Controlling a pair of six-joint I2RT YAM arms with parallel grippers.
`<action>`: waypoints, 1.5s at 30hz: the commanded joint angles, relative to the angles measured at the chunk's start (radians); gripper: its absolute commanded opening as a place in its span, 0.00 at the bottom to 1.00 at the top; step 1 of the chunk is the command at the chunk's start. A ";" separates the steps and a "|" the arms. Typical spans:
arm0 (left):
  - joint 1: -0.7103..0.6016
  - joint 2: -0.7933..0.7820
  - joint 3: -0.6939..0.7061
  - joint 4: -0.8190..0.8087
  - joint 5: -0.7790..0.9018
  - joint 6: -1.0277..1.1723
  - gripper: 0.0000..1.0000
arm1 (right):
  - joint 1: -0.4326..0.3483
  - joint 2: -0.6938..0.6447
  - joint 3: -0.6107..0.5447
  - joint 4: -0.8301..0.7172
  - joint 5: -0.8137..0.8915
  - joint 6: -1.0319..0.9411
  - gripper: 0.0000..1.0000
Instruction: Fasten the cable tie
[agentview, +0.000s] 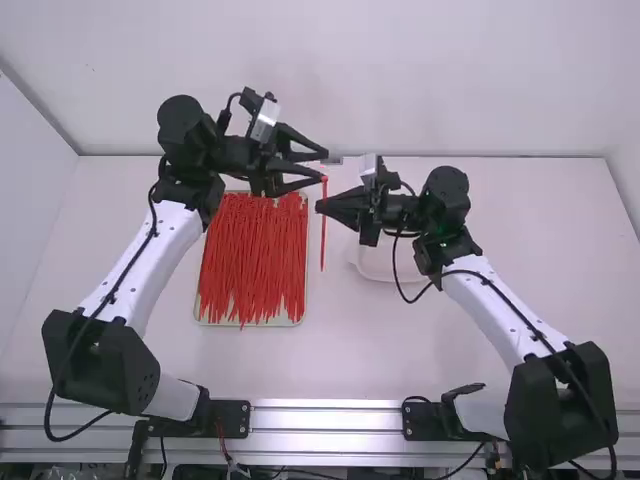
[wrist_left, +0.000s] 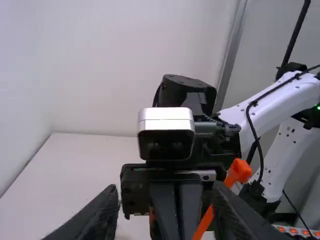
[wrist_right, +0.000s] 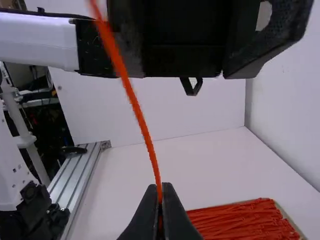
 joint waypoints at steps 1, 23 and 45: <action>0.000 -0.006 0.013 0.006 0.039 -0.004 0.56 | -0.022 0.003 0.025 0.002 -0.004 0.016 0.00; -0.021 -0.005 0.013 -0.008 -0.010 0.019 0.35 | 0.010 0.003 0.025 0.024 0.025 0.016 0.00; -0.041 -0.006 0.013 -0.004 -0.048 0.023 0.01 | 0.004 0.003 0.025 0.018 0.025 0.011 0.00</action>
